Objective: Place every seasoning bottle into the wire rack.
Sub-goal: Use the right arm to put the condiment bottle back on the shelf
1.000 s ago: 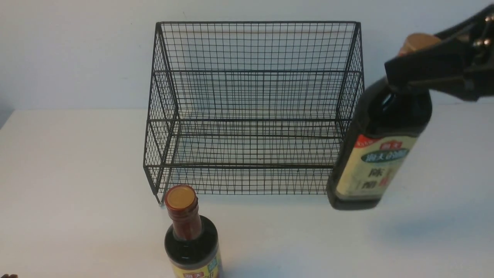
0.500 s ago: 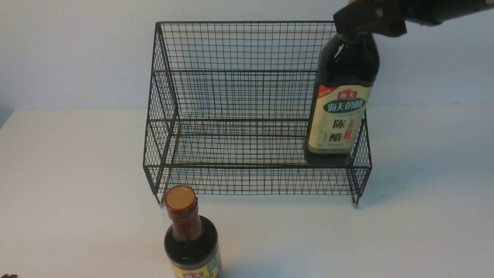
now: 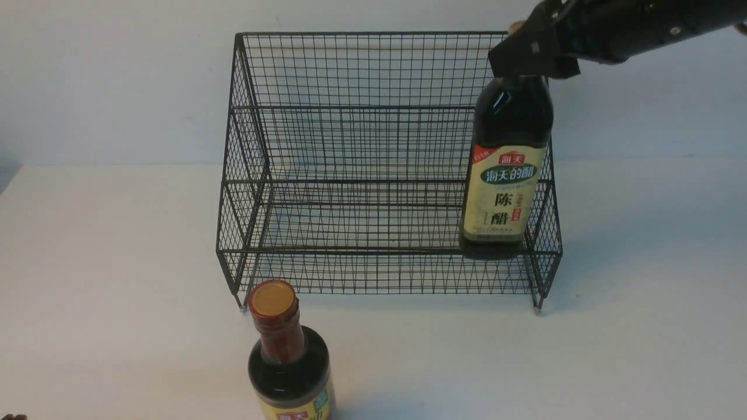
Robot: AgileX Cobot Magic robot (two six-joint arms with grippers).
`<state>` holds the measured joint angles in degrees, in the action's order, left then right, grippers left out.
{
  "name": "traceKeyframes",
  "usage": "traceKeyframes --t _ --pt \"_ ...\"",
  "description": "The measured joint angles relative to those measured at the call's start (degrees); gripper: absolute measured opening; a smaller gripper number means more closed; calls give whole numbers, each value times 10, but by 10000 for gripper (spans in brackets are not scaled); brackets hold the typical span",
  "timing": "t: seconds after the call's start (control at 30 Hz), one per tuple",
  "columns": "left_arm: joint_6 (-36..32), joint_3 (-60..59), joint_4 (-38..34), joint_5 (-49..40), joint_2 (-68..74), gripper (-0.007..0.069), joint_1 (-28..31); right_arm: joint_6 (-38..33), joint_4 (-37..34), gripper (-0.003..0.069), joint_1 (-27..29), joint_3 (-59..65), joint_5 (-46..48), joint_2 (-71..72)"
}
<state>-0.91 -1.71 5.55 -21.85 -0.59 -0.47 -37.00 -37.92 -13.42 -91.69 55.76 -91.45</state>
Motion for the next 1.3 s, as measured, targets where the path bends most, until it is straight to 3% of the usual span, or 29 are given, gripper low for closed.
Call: traceKeyframes --t 0.43,1.3 --pt "0 0 0 0 0 -5 0 9 34 335 0 52 29 0" --pt "2 0 0 0 0 -5 0 17 25 345 0 77 19 5"
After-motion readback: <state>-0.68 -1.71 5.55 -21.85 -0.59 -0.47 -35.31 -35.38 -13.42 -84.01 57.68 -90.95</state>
